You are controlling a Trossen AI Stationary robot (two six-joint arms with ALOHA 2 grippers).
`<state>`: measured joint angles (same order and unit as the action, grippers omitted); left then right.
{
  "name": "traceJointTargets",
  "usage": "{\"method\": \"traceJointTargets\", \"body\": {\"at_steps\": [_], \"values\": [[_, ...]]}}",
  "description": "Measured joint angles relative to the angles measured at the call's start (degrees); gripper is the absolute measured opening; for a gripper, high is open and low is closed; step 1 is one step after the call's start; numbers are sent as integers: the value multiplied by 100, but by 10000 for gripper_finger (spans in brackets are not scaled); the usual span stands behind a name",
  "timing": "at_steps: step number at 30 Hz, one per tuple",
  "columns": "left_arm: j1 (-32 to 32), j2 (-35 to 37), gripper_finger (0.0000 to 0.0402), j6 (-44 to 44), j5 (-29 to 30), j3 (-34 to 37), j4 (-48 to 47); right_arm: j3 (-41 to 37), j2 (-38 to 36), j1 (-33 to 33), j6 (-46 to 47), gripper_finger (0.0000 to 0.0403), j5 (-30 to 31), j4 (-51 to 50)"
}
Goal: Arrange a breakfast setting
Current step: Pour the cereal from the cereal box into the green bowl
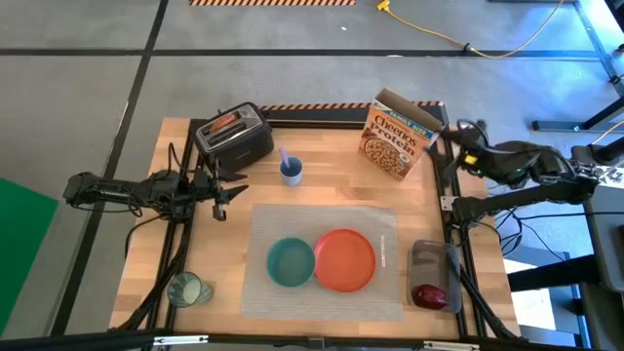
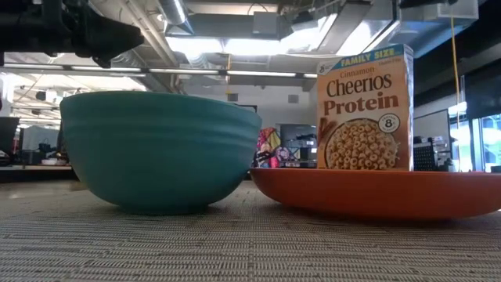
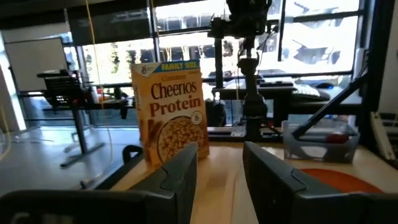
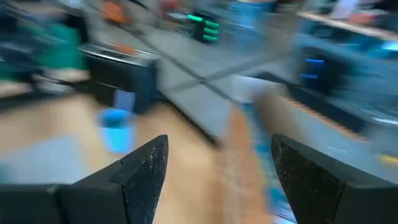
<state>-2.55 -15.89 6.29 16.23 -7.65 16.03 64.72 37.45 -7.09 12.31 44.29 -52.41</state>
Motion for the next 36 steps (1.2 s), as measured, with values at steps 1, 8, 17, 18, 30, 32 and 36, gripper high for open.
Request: {"method": "traceJointTargets", "body": {"at_steps": [1,8,17,18,30,32,36], "values": [[0,-4,125,24,5,-18,-26,14,47,0,145,272,252,-273],[70,-152,128,242,426,-241,-56,-370,36,0,1818,273,426,-1418],[934,-2539,186,486,206,-1895,-239,-738,20,0,2394,273,638,-1356],[1046,-2850,195,489,207,-2137,-333,-770,20,0,2482,273,555,-1373],[2526,-6120,268,550,-2037,-4538,-498,-1312,73,0,3475,273,-77,-2033],[2638,-6486,271,589,-2222,-4764,-498,-1514,69,0,3643,273,-85,-2121],[2737,-7014,273,737,-2284,-5035,-490,-1989,75,0,4021,273,-122,-2129]]}}
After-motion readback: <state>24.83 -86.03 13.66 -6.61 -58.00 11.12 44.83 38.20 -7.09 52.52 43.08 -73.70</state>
